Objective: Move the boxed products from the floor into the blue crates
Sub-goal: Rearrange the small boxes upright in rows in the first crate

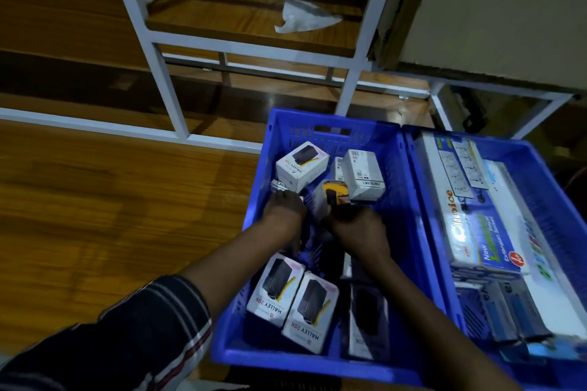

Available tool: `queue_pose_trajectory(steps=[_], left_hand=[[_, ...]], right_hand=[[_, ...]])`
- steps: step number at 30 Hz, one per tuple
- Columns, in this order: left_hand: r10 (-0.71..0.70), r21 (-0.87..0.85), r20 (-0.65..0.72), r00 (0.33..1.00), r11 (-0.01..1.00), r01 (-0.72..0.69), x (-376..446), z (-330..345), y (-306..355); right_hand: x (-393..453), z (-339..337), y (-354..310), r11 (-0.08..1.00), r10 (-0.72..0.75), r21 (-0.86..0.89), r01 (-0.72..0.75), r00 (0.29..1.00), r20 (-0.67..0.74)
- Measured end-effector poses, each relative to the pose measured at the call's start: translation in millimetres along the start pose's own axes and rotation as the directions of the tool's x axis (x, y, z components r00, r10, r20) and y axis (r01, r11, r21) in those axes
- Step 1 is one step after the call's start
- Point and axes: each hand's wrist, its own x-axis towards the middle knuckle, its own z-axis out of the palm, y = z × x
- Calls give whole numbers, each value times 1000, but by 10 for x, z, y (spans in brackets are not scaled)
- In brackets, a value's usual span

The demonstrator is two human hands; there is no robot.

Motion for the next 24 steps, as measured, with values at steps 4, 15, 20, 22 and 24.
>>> queue_pose_trajectory(steps=[4,15,20,22,24], left_hand=[[5,31,-203,979,1000,2,-373,-128,29],[304,-9,264,915,950,-313,-1341,-260,120],[247,-243,230,941,951,-190,-1099,-452,-25],[181,-284,100,979,948,-146,-827,-515,-61],[73,-326,-61,995,941,-89,-456,-538,-76]], right_hand=[[-498,-349,-17,989,83,124,-81,997,-8],[-1138,-492,176,968,163,-245,-59,888,429],[-397,-454,260,950,28,-311,28,984,173],[-115,-313,289,938,46,-343,41,969,243],[71,-197,314,934,75,-356,41,949,307]])
